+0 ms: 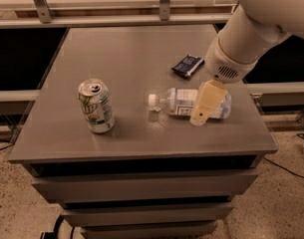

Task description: Pick blue plastic bottle

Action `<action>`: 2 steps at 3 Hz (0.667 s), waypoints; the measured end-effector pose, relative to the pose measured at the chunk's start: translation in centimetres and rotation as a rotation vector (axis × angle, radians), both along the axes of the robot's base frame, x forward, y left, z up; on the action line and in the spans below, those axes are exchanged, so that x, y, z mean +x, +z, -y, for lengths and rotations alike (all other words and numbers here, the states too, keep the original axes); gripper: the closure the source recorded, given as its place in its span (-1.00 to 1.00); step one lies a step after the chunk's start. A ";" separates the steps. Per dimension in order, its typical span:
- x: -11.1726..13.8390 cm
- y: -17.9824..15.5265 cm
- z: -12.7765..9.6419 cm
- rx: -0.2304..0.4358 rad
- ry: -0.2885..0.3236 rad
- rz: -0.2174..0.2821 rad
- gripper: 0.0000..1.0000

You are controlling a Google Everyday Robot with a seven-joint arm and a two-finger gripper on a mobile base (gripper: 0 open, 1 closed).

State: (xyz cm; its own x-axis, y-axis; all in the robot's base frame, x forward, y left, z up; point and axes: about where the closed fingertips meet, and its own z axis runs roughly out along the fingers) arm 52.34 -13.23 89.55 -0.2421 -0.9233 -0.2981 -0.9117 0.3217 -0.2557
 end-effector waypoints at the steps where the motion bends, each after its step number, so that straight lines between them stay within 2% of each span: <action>1: 1.0 -2.7 -2.3 0.006 0.041 -0.037 -1.00; 2: 1.5 -4.8 -3.9 0.015 0.083 -0.077 -0.63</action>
Offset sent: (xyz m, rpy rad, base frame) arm 0.0233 0.0566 -0.0733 0.0279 0.1265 0.1304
